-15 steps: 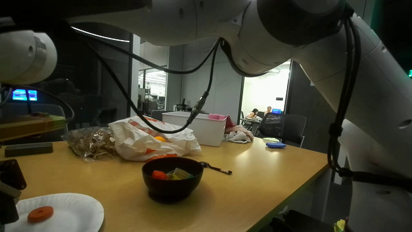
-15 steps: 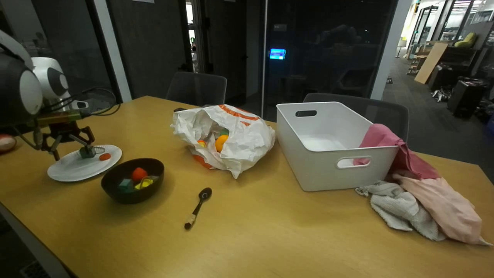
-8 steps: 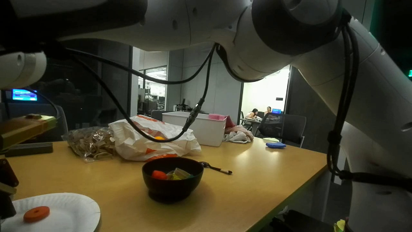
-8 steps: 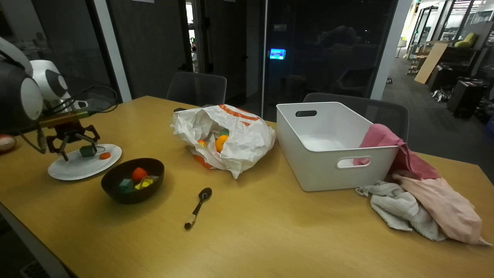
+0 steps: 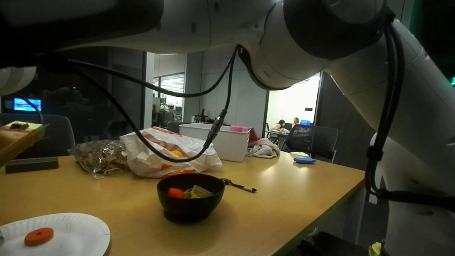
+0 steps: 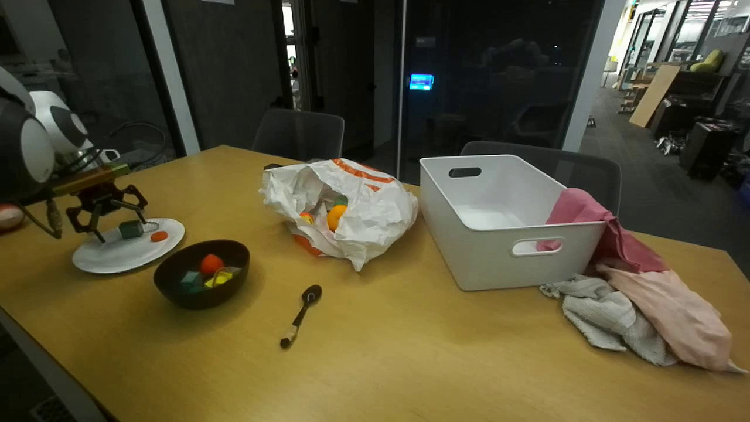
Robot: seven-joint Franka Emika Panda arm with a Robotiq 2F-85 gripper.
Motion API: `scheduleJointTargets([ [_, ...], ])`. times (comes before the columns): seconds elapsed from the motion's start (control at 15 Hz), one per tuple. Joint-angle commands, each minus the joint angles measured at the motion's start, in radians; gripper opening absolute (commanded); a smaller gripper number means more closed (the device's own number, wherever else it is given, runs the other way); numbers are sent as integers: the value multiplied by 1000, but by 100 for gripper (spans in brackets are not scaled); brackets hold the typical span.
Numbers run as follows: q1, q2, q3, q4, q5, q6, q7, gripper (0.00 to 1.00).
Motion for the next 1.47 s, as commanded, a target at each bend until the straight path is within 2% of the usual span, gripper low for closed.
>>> scheduleJointTargets([
  [0.0, -7, 11, -10, 17, -31, 34, -39, 75],
  [0.07, -11, 11, -12, 15, -31, 36, -46, 73],
  [0.13, -12, 11, -16, 14, -31, 34, -49, 66],
  [0.33, -15, 4, -28, 8, -27, 21, -53, 40],
  [0.47, -17, -5, -32, 1, -25, 12, -51, 27],
  [1.07, -20, -80, -127, -29, -53, -153, 18, 26],
  [1.4, -42, -167, -180, -60, -19, -244, 122, 26],
])
